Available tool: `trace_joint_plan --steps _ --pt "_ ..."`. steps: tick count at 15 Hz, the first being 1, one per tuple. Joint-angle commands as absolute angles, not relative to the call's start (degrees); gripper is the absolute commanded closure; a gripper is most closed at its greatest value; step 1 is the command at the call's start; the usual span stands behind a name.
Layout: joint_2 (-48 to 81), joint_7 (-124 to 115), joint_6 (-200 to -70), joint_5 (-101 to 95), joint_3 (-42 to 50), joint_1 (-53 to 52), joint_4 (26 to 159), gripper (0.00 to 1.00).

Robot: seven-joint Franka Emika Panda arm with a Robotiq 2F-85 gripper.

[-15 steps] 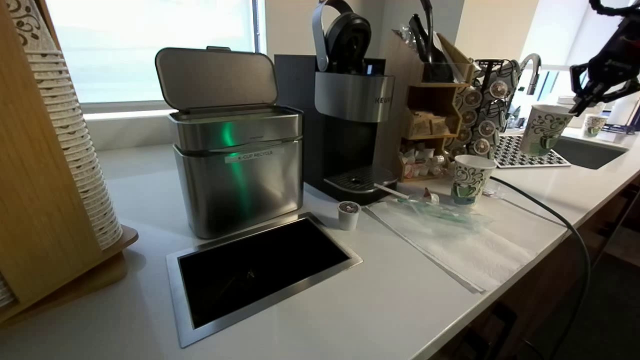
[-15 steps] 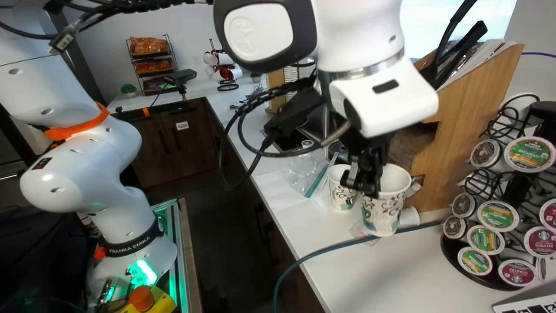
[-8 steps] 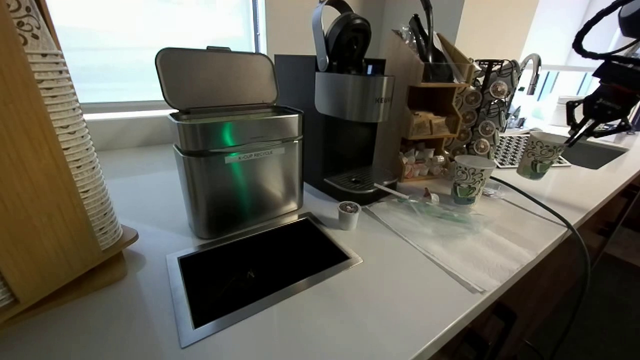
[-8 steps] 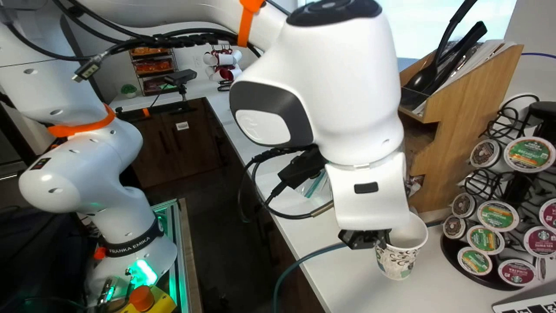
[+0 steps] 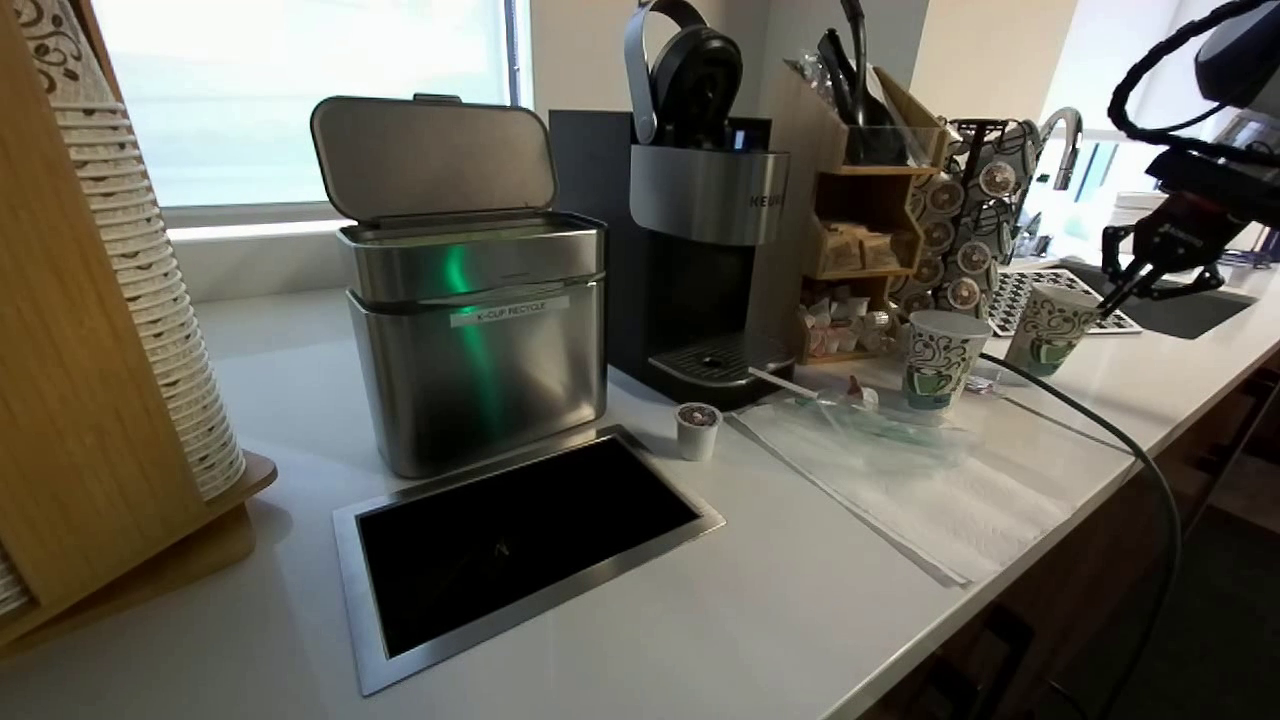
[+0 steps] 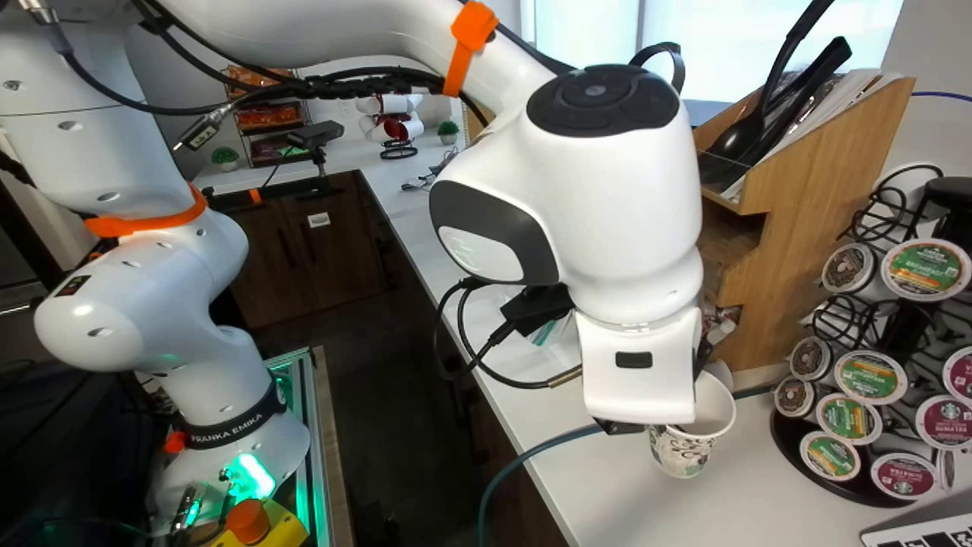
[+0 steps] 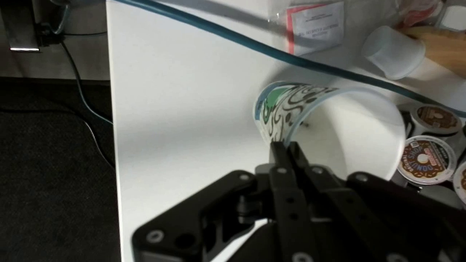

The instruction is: Unstack the cups on the table

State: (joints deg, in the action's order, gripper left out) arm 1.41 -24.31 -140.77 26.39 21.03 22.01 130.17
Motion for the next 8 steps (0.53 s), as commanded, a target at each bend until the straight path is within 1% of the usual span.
trace_joint_plan --steps 1,8 --pt "1.47 -28.41 -140.59 20.88 21.36 21.69 129.27 0.99" --pt "2.61 -31.55 -139.78 15.97 20.91 21.12 128.35 0.99"
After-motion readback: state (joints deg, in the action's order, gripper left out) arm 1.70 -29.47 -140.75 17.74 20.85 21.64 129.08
